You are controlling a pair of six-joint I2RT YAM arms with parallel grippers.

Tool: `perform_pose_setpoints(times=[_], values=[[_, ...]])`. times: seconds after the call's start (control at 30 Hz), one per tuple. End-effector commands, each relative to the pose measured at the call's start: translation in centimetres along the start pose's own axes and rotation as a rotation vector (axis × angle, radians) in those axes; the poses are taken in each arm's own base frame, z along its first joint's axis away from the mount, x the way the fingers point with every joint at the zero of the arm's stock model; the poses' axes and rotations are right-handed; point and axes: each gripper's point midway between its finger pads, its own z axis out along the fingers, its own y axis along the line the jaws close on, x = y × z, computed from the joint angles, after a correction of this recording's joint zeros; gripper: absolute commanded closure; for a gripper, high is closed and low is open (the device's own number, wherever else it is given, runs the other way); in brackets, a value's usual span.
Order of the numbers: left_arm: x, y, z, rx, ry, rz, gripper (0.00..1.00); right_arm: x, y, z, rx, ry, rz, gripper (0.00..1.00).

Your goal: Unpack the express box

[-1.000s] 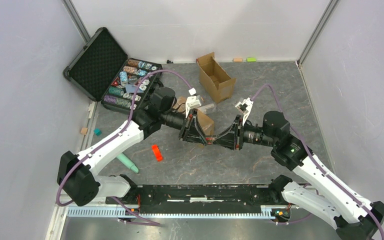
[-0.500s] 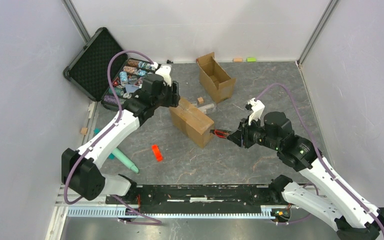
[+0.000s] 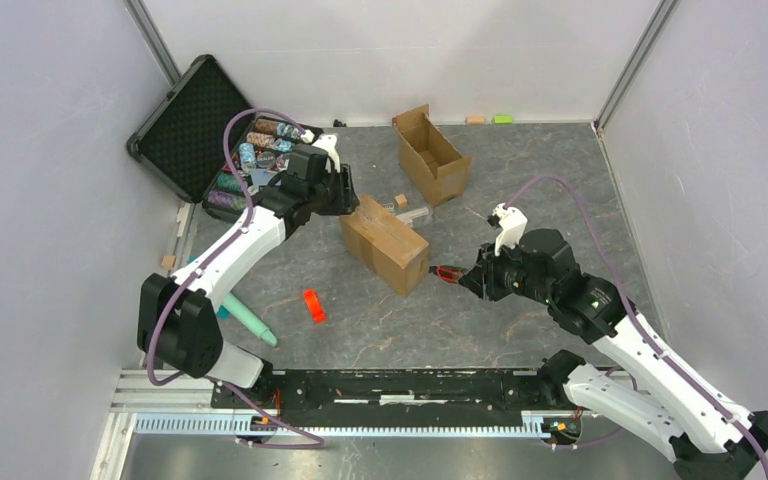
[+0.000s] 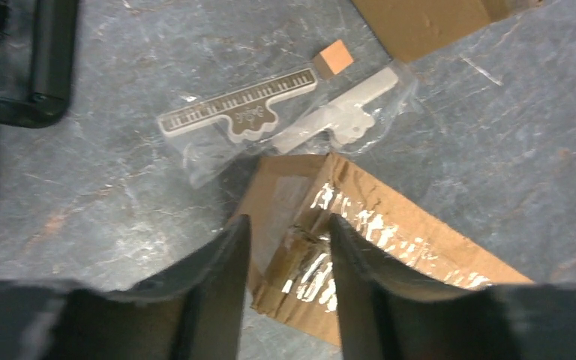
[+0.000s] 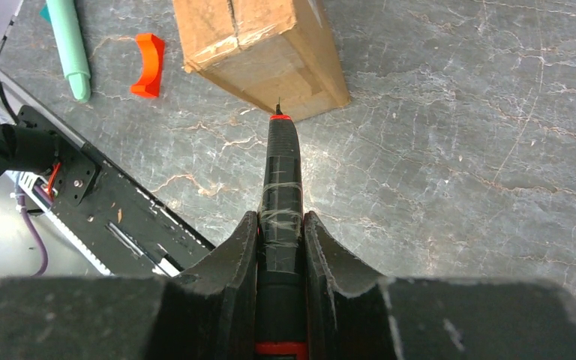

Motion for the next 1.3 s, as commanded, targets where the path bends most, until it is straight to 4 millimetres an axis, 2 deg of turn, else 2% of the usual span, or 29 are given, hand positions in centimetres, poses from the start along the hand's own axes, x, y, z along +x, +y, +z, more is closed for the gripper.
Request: perform_pose_setpoints(times=[0.0,0.2,0.4,0.53,0.7,0.83,0.97,1.13,1.27], values=[[0.9,-0.8,0.6,0.045,0.018,-0.129,0.55,-2.4,0.0,0.5,0.024,-0.071,-0.016,1.00],[3.4,-1.2,0.0,0.038,0.048,-0.342,0.78,-4.9,-0.3,-0.1,0.077,-0.115,-0.040,1.00],[4.9,-2.8,-1.6,0.042,0.014,-0.471,0.84,-6.2,0.0,-0.6,0.081,-0.126,-0.064,1.00],[5.7,-3.4,-1.9,0.026,0.012,-0.454,0.83,-7.1,-0.8,-1.0,0.140,-0.138,-0.083,1.00],[7.7,0.0,-1.9,-0.115,0.016,-0.422,0.87,-8.1,-0.8,-1.9,0.156,-0.149,-0.106,1.00],[9.0,2.7,-1.8,-0.199,0.040,-0.409,0.92,-9.7,-0.6,-3.5,0.178,-0.181,-0.125,1.00],[10.2,4.2,-1.8,-0.239,0.074,-0.403,0.96,-10.7,-1.9,-4.4,0.268,-0.199,-0.134,1.00],[12.0,5.1,-2.0,-0.259,0.103,-0.399,0.98,-11.7,-3.1,-2.4,0.327,-0.250,-0.122,1.00],[13.2,5.2,-2.2,-0.251,0.111,-0.420,0.98,-14.3,-2.9,0.2,0.315,-0.378,-0.086,1.00]])
